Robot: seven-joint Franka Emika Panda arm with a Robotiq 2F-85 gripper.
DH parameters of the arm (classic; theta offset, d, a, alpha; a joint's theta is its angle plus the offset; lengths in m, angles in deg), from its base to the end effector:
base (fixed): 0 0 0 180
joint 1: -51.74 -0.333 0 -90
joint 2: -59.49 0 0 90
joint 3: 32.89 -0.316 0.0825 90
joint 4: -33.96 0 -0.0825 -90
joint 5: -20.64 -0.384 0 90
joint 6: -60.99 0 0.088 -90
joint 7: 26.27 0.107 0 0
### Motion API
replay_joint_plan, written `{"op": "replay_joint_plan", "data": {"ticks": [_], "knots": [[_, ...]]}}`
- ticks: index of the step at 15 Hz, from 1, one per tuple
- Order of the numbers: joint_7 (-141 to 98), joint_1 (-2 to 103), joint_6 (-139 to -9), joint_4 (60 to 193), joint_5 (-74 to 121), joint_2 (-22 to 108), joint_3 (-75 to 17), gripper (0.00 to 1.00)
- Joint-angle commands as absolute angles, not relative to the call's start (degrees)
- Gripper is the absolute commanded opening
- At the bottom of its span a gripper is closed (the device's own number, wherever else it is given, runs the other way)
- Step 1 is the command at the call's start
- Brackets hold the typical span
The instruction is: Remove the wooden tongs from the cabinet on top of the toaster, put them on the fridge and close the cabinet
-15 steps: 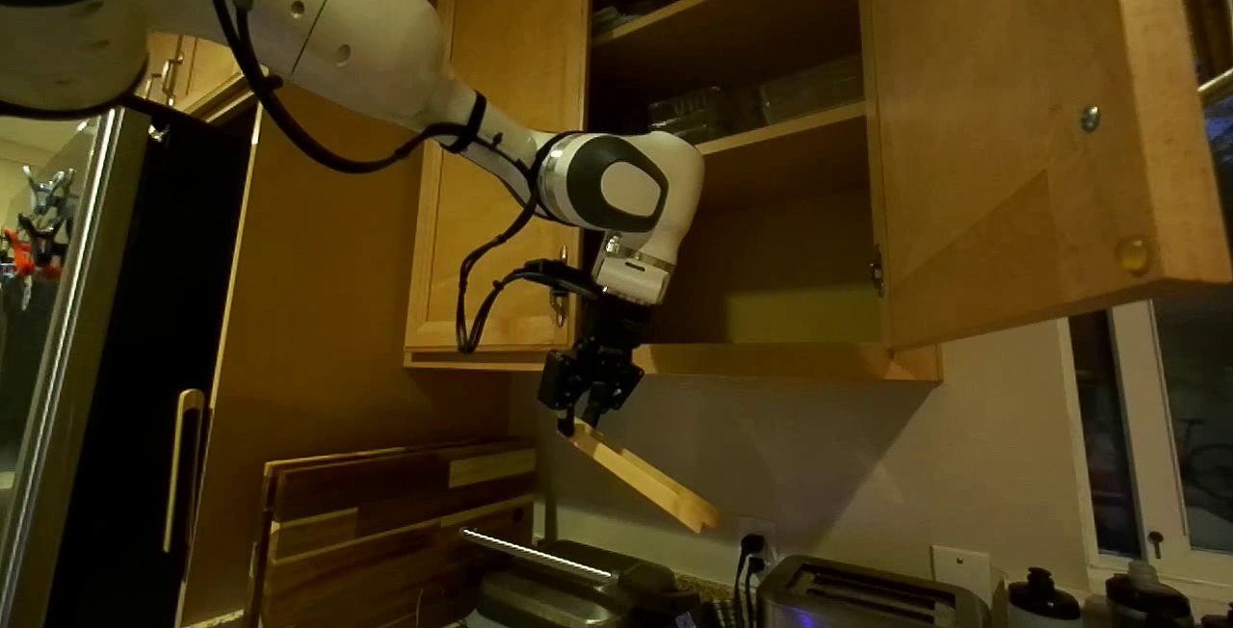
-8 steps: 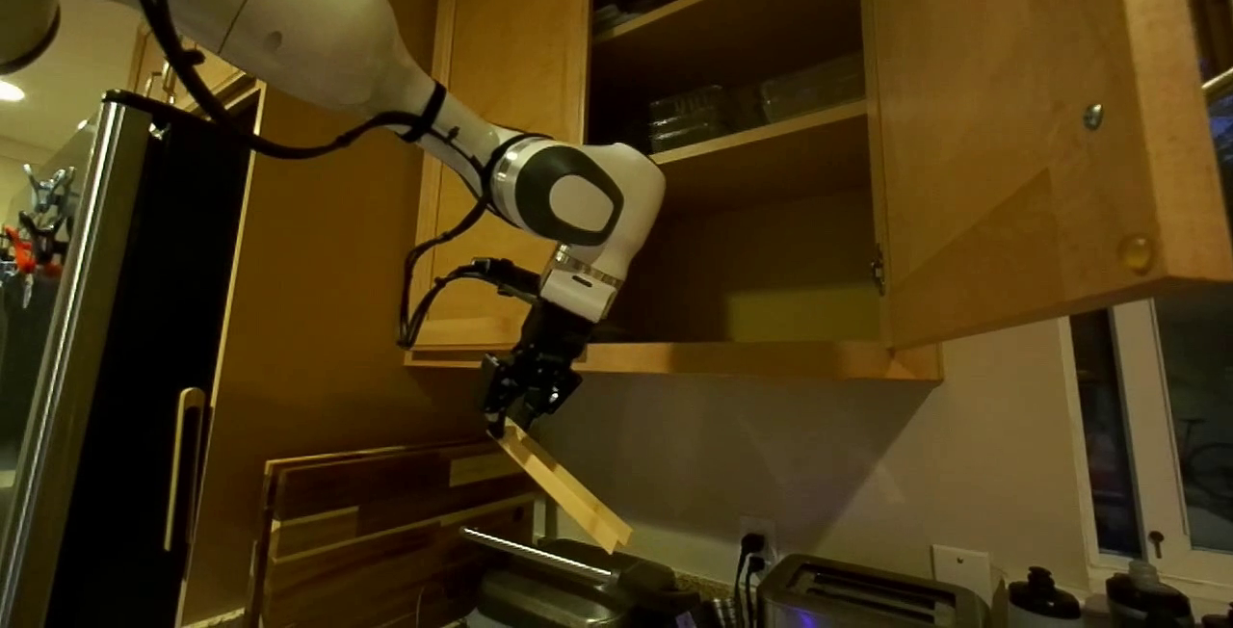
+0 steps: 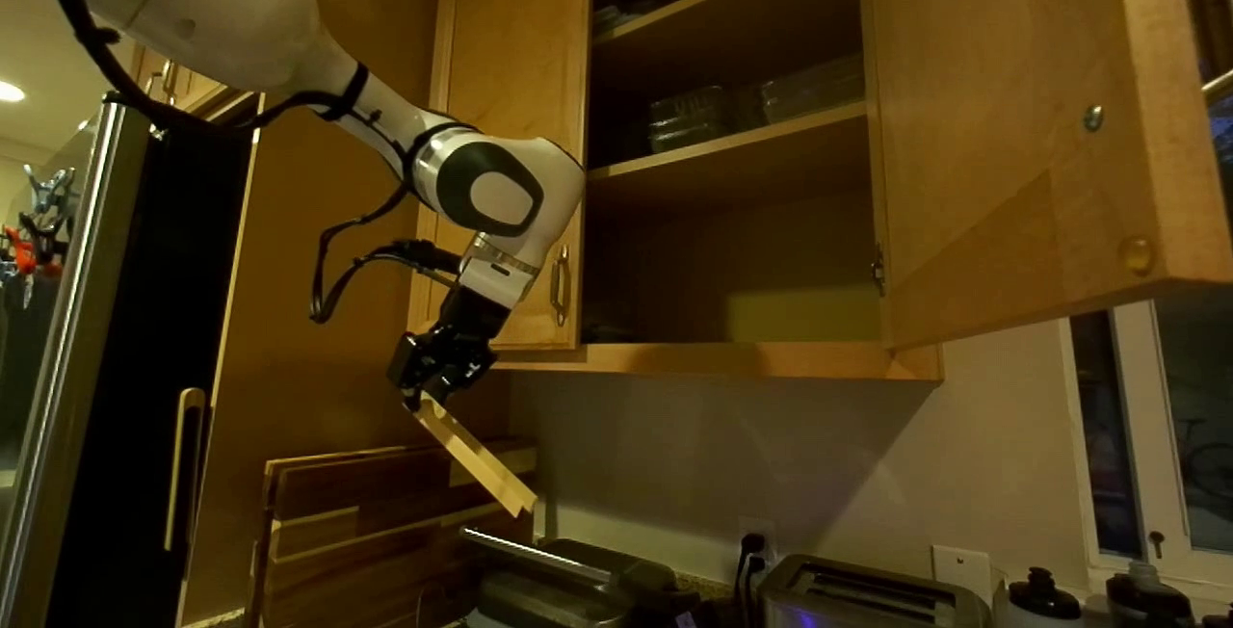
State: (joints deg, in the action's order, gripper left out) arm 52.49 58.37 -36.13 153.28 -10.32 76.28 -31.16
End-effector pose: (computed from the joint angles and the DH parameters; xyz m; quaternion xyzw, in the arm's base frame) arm 0.4629 -0.0199 0.5554 -0.6659 0.6950 0.1915 0.1918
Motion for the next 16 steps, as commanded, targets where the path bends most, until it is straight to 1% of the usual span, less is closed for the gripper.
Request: {"op": "replay_joint_plan", "data": {"ticks": [1,6,9,10,16], "knots": [[54.1,56.1,-39.0,155.8,-12.1,78.9,-33.8,0.13],[55.4,53.2,-40.4,155.0,-11.7,78.0,-38.1,0.13],[54.9,52.3,-39.1,154.1,-11.0,77.5,-38.9,0.13],[54.0,52.5,-38.6,153.3,-10.6,76.5,-38.5,0.33],[54.0,52.3,-38.6,153.3,-10.6,76.5,-38.7,0.33]]}}
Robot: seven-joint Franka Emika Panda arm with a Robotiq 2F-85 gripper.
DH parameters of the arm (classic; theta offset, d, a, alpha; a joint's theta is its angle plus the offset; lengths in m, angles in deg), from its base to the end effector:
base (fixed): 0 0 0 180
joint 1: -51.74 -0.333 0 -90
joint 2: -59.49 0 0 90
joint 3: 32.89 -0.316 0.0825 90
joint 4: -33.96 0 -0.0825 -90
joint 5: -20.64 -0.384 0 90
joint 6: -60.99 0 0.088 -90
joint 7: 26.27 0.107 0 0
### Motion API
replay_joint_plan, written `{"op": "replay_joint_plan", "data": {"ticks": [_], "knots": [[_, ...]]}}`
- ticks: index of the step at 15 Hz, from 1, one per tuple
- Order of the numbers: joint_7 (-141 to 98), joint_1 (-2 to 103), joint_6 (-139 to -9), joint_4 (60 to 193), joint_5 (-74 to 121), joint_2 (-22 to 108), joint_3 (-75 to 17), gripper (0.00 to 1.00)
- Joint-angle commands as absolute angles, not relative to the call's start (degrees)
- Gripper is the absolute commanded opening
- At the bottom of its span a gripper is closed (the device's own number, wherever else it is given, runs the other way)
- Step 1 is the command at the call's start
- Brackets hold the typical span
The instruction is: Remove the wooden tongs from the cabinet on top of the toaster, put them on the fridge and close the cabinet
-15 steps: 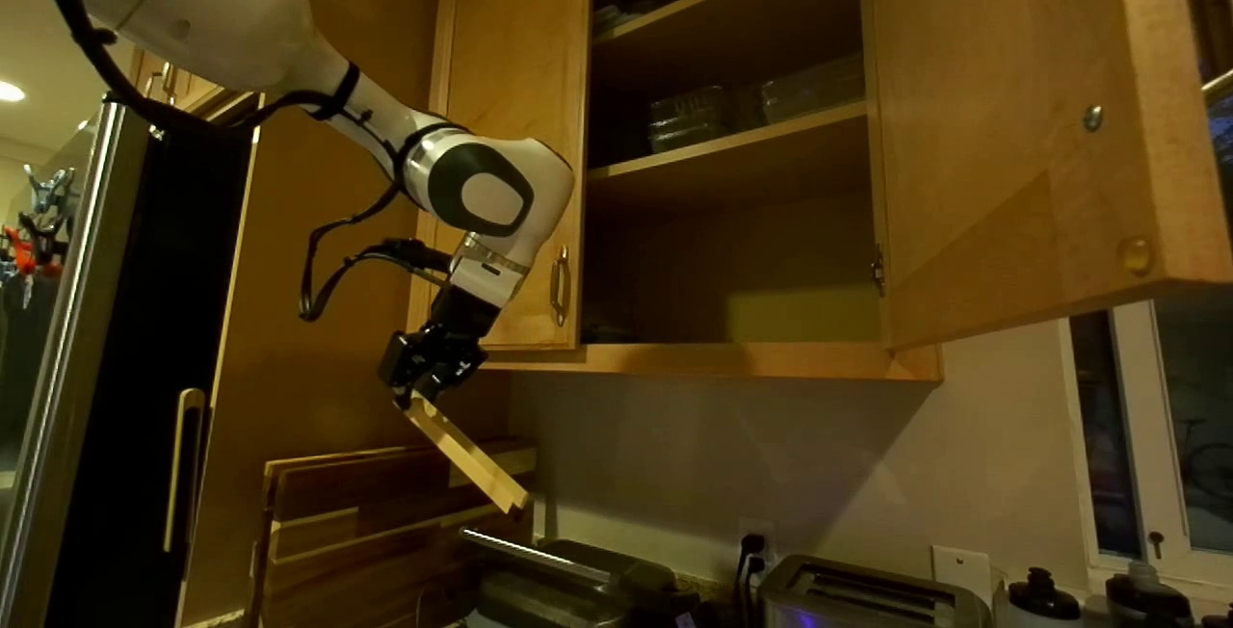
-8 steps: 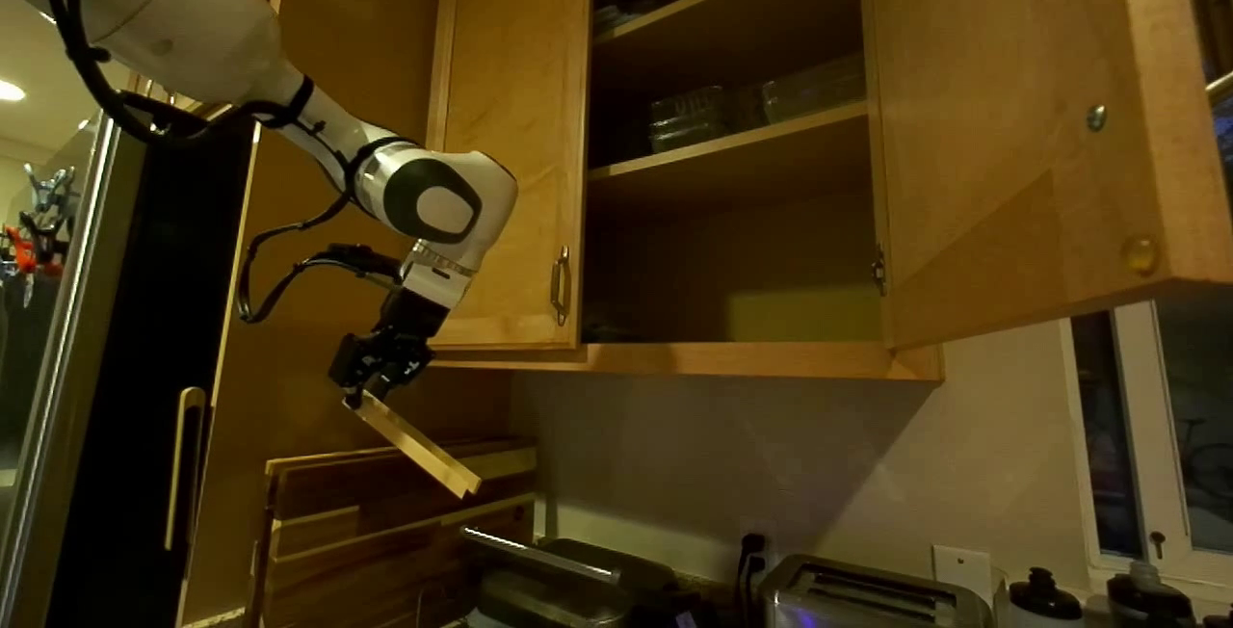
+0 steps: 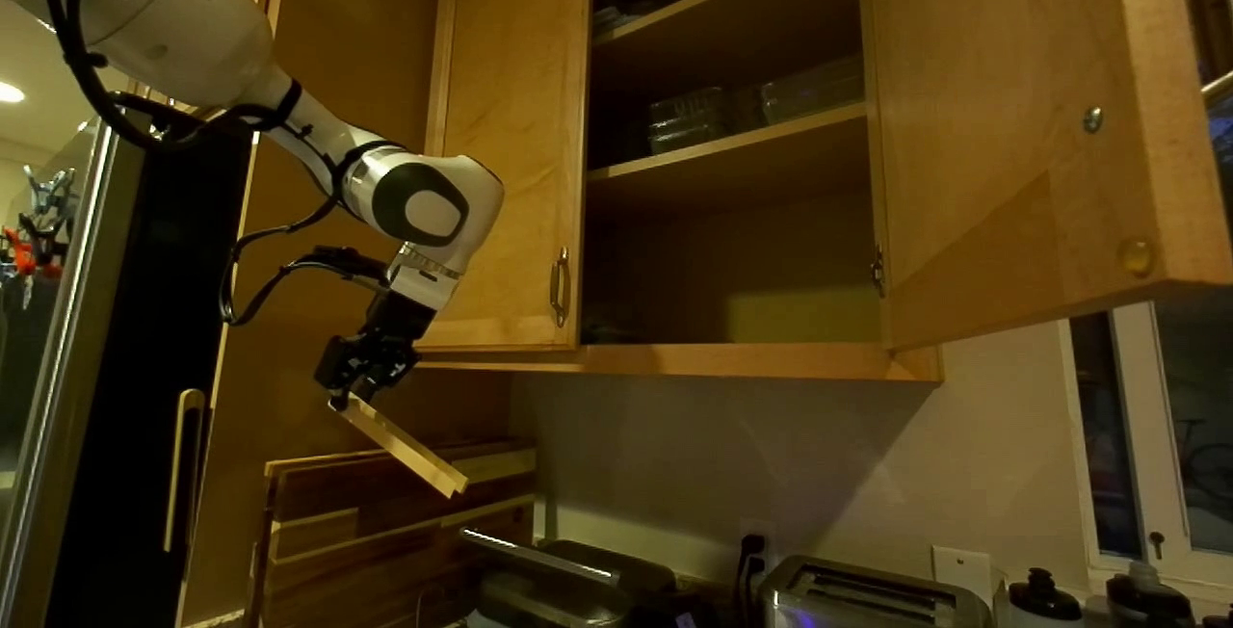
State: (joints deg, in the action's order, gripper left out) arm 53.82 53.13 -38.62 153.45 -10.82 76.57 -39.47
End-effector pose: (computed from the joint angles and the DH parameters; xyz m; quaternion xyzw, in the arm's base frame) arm 0.4584 0.0945 0.5566 -0.7339 0.6312 0.1861 0.1683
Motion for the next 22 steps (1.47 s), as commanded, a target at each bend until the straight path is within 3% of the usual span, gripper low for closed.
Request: {"op": "replay_joint_plan", "data": {"ticks": [1,3,4,22], "knots": [[54.0,52.3,-38.6,153.3,-10.6,76.5,-38.7,0.33],[54.0,52.3,-38.6,153.3,-10.6,76.5,-38.7,0.33],[54.0,52.3,-38.6,153.3,-10.6,76.5,-38.7,0.12],[55.8,44.6,-39.2,154.7,-35.2,75.1,-45.1,0.12]]}}
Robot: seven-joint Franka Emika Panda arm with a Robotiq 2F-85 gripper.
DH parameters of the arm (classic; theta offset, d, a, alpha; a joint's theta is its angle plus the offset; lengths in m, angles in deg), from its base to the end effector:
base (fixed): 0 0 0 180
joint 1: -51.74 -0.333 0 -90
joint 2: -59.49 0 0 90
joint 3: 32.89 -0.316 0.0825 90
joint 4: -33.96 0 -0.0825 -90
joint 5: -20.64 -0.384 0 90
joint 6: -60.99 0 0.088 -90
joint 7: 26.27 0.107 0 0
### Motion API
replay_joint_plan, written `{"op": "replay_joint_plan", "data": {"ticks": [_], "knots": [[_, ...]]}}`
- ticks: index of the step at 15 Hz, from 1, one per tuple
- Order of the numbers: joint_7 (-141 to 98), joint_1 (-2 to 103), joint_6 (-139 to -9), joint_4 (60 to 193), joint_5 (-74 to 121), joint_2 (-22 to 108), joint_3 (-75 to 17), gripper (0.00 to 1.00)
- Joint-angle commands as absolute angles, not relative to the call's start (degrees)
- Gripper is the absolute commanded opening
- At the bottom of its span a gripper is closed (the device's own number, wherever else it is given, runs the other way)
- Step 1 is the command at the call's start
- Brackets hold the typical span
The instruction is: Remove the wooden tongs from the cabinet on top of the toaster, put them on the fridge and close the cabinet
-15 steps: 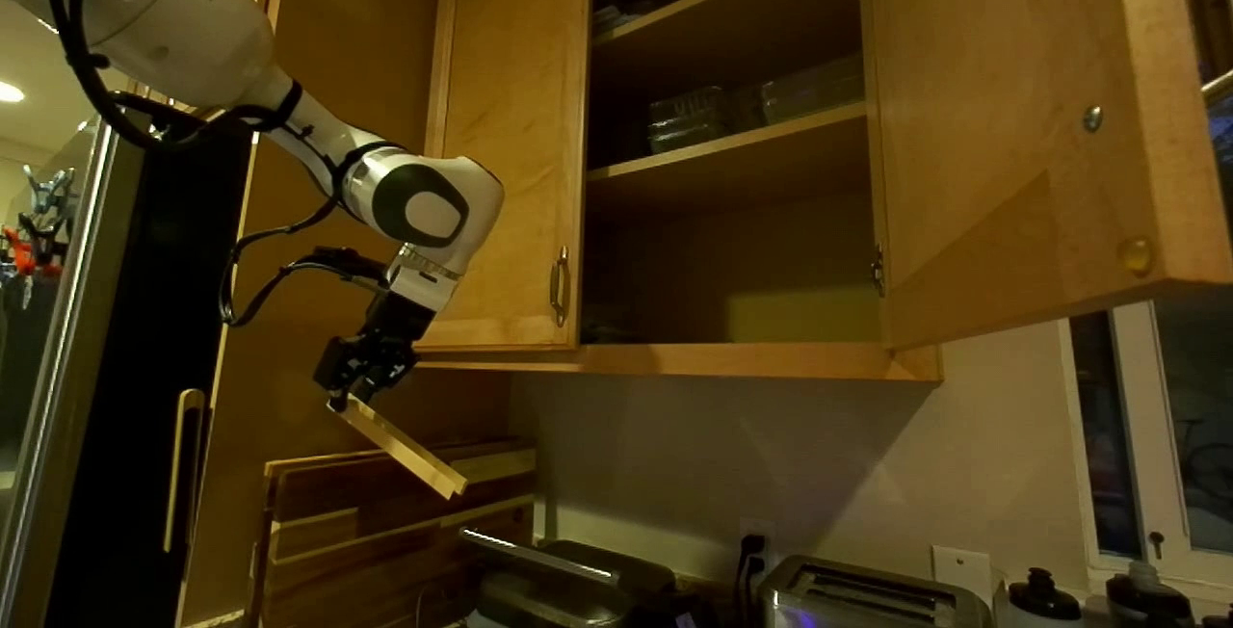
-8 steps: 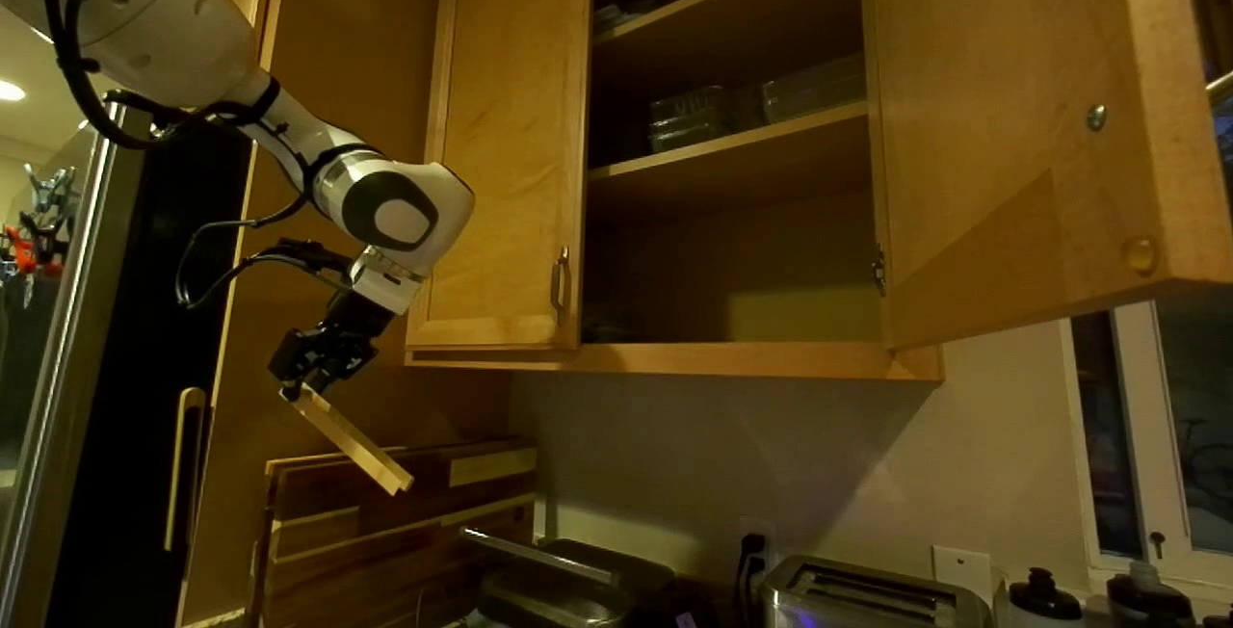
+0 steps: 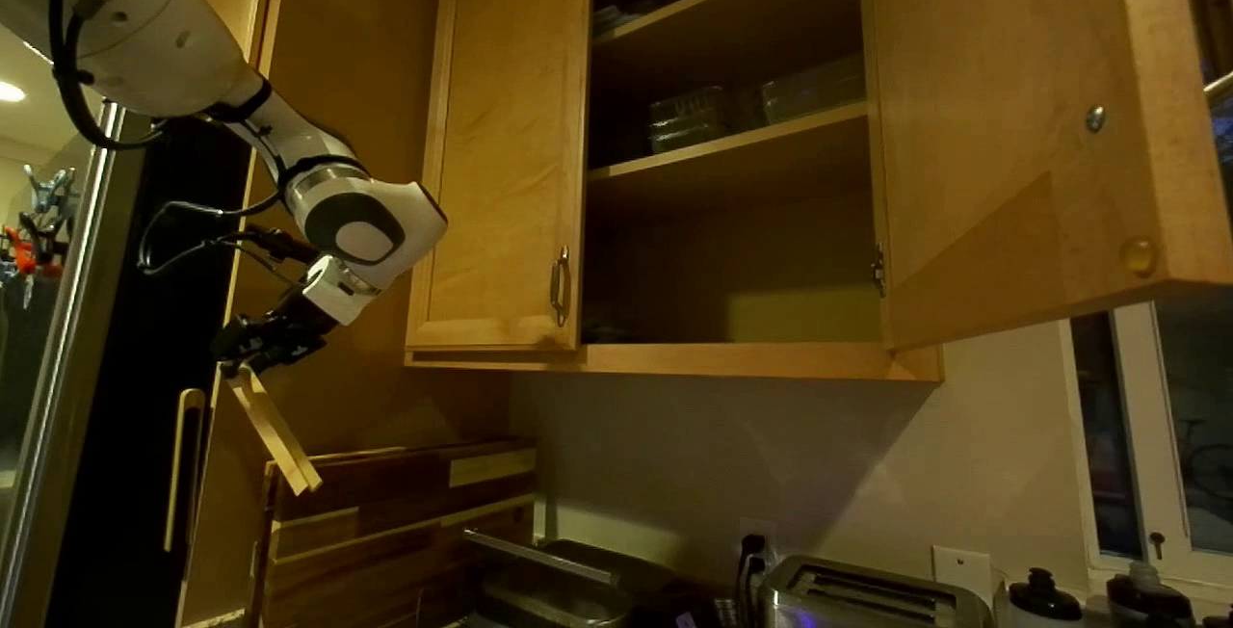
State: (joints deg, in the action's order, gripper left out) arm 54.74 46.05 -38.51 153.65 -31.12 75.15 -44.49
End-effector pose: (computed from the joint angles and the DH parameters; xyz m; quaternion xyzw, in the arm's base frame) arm 0.4308 0.2183 0.5598 -0.7229 0.5605 0.3268 0.2376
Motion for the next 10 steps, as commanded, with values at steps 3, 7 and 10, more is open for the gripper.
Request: {"op": "replay_joint_plan", "data": {"ticks": [3,7,10], "knots": [[55.7,44.0,-39.2,154.6,-37.4,74.3,-46.1,0.12],[54.9,44.0,-38.4,153.7,-35.5,73.2,-46.4,0.33],[54.9,43.9,-38.4,153.7,-35.5,72.9,-46.5,0.33]]}}
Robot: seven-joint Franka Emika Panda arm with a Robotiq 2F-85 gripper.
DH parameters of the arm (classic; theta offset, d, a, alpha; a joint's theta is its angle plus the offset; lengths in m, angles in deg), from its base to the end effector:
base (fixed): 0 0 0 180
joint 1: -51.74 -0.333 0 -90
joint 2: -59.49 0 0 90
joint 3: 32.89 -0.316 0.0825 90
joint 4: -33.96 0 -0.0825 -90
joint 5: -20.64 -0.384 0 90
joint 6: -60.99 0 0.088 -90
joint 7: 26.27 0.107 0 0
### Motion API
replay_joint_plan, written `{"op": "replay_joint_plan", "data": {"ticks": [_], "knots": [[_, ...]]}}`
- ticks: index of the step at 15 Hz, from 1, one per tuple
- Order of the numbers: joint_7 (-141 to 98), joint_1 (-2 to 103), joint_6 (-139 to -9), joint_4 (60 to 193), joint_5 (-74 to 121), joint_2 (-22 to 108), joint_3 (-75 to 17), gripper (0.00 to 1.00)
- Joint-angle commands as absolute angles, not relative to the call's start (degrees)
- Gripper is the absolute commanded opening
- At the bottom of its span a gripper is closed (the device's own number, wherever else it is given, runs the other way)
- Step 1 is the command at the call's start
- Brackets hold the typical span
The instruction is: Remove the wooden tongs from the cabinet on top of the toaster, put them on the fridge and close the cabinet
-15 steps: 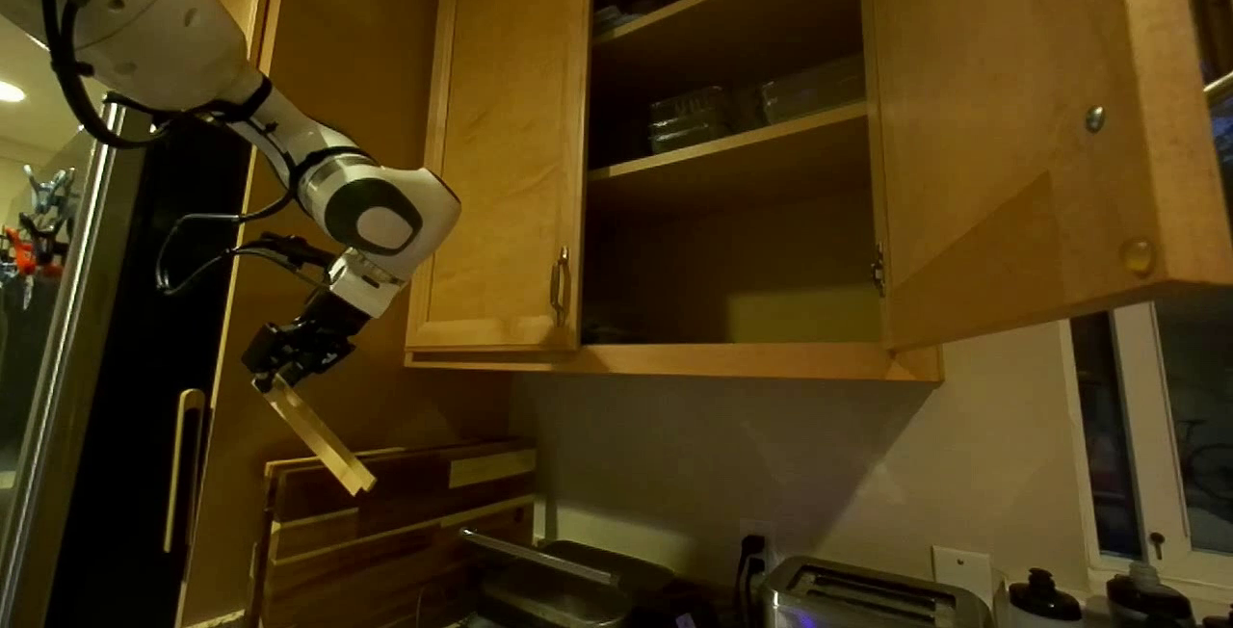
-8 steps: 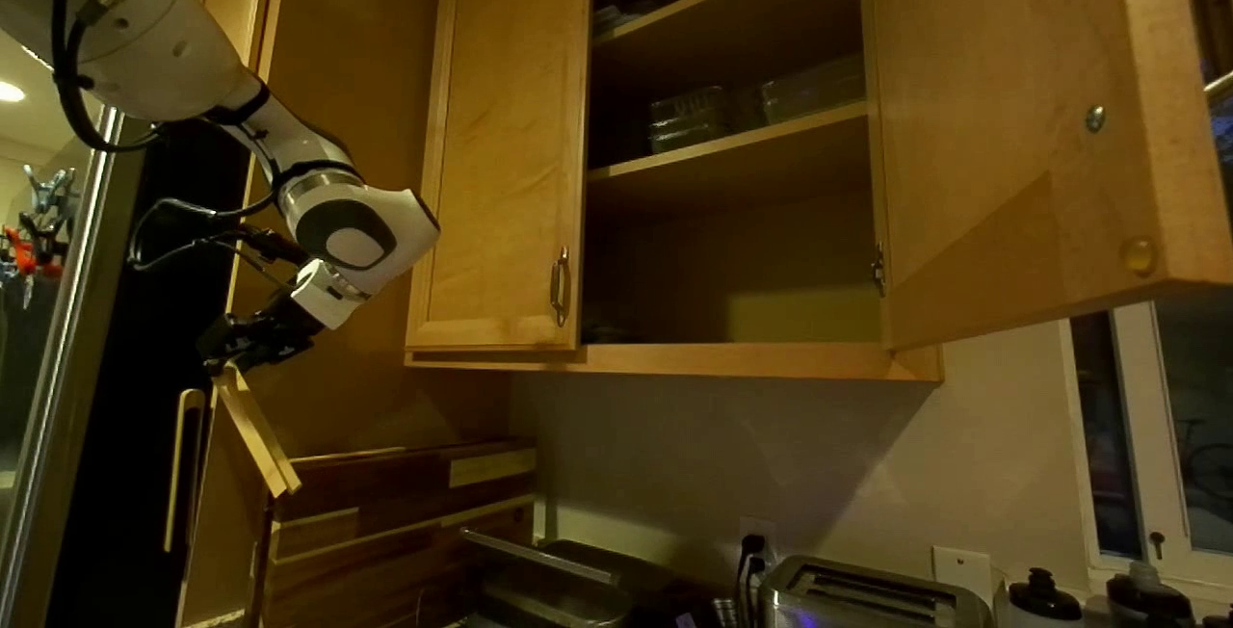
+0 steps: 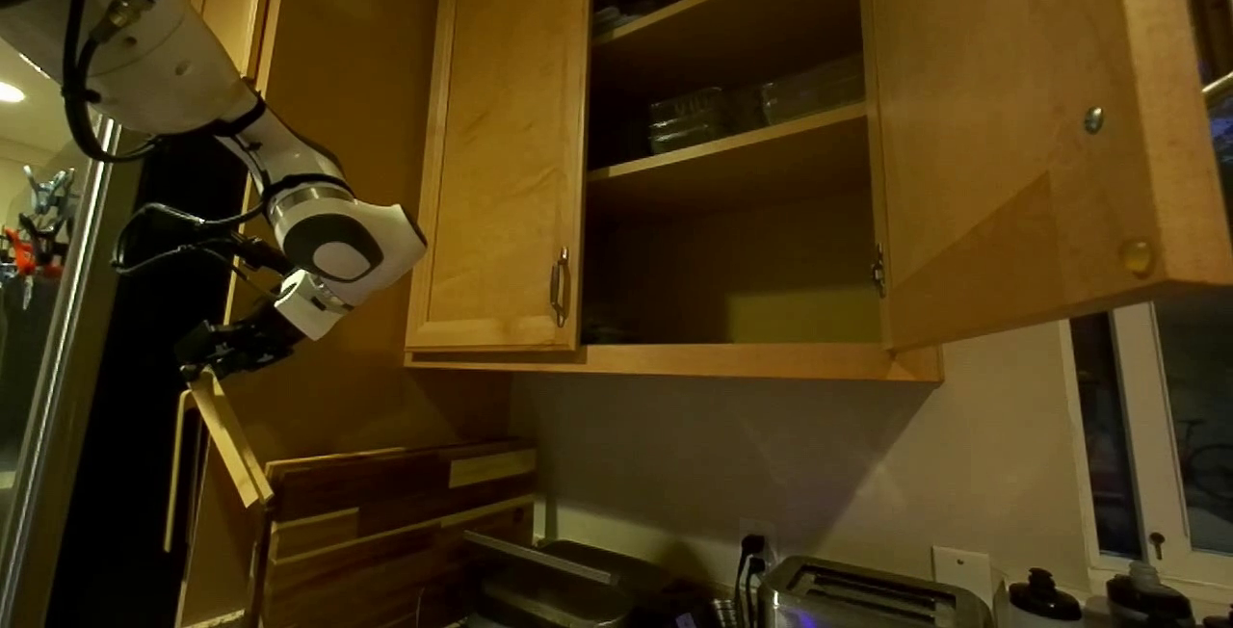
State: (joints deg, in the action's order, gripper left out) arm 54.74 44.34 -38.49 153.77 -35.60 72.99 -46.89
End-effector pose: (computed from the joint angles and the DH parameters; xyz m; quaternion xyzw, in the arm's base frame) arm 0.4218 0.2562 0.5451 -0.7192 0.5401 0.3704 0.2322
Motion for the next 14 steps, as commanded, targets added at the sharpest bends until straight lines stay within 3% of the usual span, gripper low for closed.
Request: {"op": "replay_joint_plan", "data": {"ticks": [1,5,6,14], "knots": [[54.9,43.9,-38.4,153.7,-35.5,72.9,-46.5,0.33],[54.9,43.9,-38.4,153.7,-35.5,72.9,-46.5,0.33],[54.0,43.7,-39.8,154.3,-37.0,73.2,-46.7,0.12],[52.0,41.6,-45.8,158.2,-54.4,76.7,-48.1,0.12]]}}
